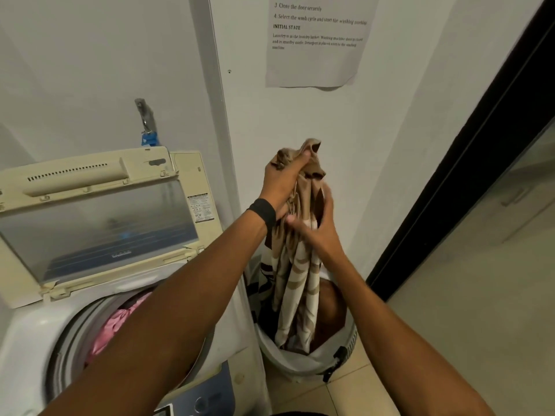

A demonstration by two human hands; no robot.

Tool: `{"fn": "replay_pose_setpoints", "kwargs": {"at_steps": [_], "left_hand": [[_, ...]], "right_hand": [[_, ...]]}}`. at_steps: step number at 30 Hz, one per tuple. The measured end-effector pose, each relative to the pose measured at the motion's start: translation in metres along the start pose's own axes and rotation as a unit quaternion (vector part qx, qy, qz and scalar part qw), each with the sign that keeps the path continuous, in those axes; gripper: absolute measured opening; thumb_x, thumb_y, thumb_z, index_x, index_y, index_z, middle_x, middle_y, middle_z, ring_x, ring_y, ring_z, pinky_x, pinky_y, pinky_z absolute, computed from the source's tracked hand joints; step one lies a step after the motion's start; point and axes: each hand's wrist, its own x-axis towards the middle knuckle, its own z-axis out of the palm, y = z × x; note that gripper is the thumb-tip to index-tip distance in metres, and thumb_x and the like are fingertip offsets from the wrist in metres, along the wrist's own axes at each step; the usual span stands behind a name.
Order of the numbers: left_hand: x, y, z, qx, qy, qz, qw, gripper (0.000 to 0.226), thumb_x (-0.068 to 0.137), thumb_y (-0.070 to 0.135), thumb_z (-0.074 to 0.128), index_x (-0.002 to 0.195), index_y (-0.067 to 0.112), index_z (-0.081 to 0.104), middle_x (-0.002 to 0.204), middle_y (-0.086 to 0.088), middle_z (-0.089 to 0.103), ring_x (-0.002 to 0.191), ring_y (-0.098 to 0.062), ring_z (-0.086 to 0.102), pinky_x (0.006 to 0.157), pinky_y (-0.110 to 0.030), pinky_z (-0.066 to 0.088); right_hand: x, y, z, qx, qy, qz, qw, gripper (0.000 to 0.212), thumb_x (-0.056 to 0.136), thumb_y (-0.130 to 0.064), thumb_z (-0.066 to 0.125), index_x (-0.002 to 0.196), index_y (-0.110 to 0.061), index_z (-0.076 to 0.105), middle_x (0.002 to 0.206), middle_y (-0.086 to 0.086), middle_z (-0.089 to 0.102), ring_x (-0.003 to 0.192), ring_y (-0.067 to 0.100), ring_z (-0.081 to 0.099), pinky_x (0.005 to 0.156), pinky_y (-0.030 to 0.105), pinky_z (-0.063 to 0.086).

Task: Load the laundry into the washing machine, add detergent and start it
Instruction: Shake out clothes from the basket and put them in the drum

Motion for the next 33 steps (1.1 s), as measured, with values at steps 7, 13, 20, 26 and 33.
{"fn": "replay_pose_setpoints", "kwargs": {"at_steps": [7, 13, 20, 26, 33], "left_hand": [[0.001, 0.054, 0.039, -0.071, 0.032, 0.028, 0.997, 0.024, 0.089, 0.025, 0.080, 0.104, 0.008, 0.073, 0.104, -0.014, 0.077, 0.102, -0.029, 0.074, 0.098, -0.044, 0.059], [0.017, 0.039, -0.010, 0.292, 0.018, 0.300, 0.908, 0.023, 0.088, 0.017, 0.072, 0.110, 0.019, 0.065, 0.106, 0.005, 0.071, 0.100, -0.011, 0.067, 0.095, -0.034, 0.055], [0.006, -0.022, -0.023, 0.406, -0.112, 0.190, 0.887, 0.059, 0.091, 0.075, 0.053, 0.144, 0.051, 0.043, 0.137, 0.004, 0.060, 0.127, -0.019, 0.055, 0.110, -0.040, 0.046], [-0.010, -0.027, -0.019, 0.321, -0.126, 0.152, 0.926, 0.053, 0.081, 0.061, 0.078, 0.124, 0.037, 0.058, 0.116, 0.012, 0.069, 0.109, -0.006, 0.066, 0.099, -0.034, 0.055], [-0.015, -0.024, -0.008, 0.233, 0.058, 0.180, 0.954, 0.035, 0.093, 0.053, 0.069, 0.094, 0.018, 0.062, 0.087, 0.000, 0.070, 0.083, -0.019, 0.068, 0.080, -0.042, 0.059]], "right_hand": [[-0.019, 0.053, 0.015, -0.084, -0.067, 0.147, 0.983, 0.048, 0.079, -0.022, 0.086, 0.123, -0.020, 0.067, 0.113, 0.002, 0.071, 0.108, 0.026, 0.069, 0.083, 0.031, 0.057], [-0.007, 0.022, -0.037, -0.078, 0.018, 0.099, 0.992, 0.047, 0.083, -0.001, 0.074, 0.128, -0.014, 0.068, 0.115, -0.002, 0.073, 0.102, 0.007, 0.070, 0.087, 0.024, 0.055], [0.033, -0.068, -0.056, 0.020, 0.025, 0.000, 0.999, 0.033, 0.089, -0.008, 0.074, 0.117, -0.025, 0.071, 0.107, -0.005, 0.077, 0.097, 0.010, 0.074, 0.081, 0.023, 0.058], [0.037, -0.060, -0.058, -0.016, -0.092, 0.044, 0.995, 0.046, 0.084, 0.006, 0.067, 0.126, -0.012, 0.066, 0.112, 0.013, 0.075, 0.103, 0.033, 0.073, 0.092, 0.049, 0.060], [0.006, -0.030, -0.041, -0.049, -0.024, 0.020, 0.998, 0.096, 0.077, -0.008, 0.083, 0.150, -0.038, 0.028, 0.130, -0.004, 0.054, 0.107, 0.006, 0.065, 0.084, 0.023, 0.057]]}}
